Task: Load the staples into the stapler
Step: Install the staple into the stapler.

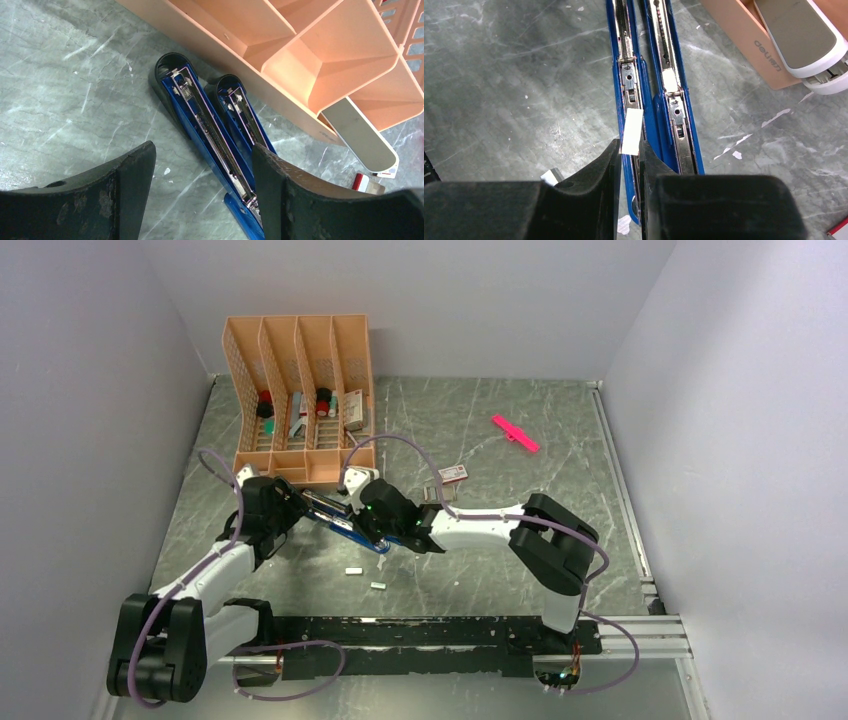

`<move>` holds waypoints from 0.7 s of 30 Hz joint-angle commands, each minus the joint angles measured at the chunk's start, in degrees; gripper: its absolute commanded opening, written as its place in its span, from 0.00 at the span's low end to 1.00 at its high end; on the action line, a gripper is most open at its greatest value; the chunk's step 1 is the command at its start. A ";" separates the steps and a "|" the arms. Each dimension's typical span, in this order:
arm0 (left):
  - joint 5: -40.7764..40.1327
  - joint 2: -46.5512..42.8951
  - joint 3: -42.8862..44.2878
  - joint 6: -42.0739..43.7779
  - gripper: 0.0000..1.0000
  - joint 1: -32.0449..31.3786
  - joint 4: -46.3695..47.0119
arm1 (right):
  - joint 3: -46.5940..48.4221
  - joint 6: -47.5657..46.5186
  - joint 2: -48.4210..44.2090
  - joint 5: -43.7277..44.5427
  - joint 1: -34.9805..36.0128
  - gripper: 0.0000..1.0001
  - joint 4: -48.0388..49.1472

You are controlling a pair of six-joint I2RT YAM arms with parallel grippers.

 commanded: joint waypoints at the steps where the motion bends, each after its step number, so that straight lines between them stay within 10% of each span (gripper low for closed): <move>1: -1.12 0.42 -0.07 0.51 0.74 -0.33 1.14 | 1.42 0.71 -0.03 1.34 0.22 0.00 -0.20; 21: -0.95 0.56 -0.43 1.30 0.75 -0.77 2.11 | 2.18 1.42 1.96 0.42 0.25 0.00 -0.64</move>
